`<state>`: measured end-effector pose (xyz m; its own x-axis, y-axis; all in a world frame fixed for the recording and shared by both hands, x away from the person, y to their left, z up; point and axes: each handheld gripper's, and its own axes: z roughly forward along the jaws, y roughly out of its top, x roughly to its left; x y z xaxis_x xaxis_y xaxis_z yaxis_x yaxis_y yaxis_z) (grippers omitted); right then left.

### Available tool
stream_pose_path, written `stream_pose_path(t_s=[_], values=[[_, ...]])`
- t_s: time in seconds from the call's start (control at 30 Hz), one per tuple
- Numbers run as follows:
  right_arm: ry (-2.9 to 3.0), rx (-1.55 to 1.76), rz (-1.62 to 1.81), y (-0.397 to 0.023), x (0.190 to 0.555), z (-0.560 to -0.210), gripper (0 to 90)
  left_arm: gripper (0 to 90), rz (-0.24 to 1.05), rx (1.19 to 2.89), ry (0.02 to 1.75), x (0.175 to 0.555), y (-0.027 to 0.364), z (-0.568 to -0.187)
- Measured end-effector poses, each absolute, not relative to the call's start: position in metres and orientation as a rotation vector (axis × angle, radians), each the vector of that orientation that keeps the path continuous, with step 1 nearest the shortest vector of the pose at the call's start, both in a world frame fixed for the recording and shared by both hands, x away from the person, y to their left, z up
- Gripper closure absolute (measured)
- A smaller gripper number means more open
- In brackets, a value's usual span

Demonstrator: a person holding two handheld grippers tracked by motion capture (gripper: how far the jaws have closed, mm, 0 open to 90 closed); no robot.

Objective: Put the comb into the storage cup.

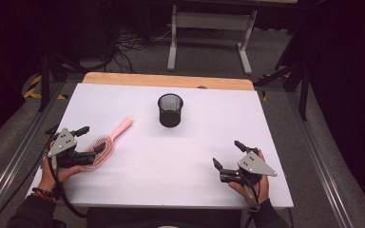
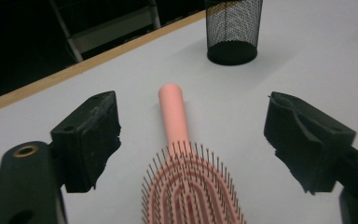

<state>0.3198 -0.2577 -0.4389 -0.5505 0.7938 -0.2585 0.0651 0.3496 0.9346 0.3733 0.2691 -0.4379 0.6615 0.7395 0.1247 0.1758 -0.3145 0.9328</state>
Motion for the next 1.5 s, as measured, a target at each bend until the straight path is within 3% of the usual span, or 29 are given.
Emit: stream_pose_path(t_s=[0.1,0.23,0.27,0.3,0.33,0.37,0.4,0.43,0.53,1.03,1.5], values=[[1.888,0.755,1.239,-0.257,0.321,-0.441,9.1,23.0,0.674,1.857,0.767,0.384,0.263,-0.433],[1.899,0.764,1.223,-0.256,0.323,-0.442,10.1,40.8,0.673,1.892,0.77,0.395,0.257,-0.43],[1.901,0.765,1.219,-0.256,0.323,-0.443,10.4,40.8,0.686,1.893,0.763,0.398,0.256,-0.429],[1.912,0.765,1.208,-0.256,0.323,-0.444,10.8,56.3,0.682,1.892,0.763,0.401,0.255,-0.428],[1.912,0.765,1.208,-0.256,0.323,-0.444,10.8,56.3,0.667,1.895,0.759,0.403,0.255,-0.428],[1.916,0.763,1.201,-0.256,0.324,-0.445,11.1,67.9,0.652,1.912,0.769,0.411,0.253,-0.427],[1.916,0.763,1.201,-0.256,0.324,-0.445,11.1,74.0,0.652,1.912,0.769,0.411,0.253,-0.427],[1.918,0.763,1.2,-0.256,0.324,-0.445,11.1,74.0,0.643,1.924,0.773,0.415,0.251,-0.427],[1.921,0.771,1.196,-0.256,0.325,-0.446,11.3,89.4,0.632,1.947,0.785,0.423,0.249,-0.426],[1.929,0.798,1.132,-0.256,0.327,-0.45,13.6,89.7,0.514,2.154,0.961,0.471,0.237,-0.445],[1.954,0.805,1.117,-0.255,0.328,-0.452,15.3,89.8,0.473,2.336,0.987,0.482,0.221,-0.452]])
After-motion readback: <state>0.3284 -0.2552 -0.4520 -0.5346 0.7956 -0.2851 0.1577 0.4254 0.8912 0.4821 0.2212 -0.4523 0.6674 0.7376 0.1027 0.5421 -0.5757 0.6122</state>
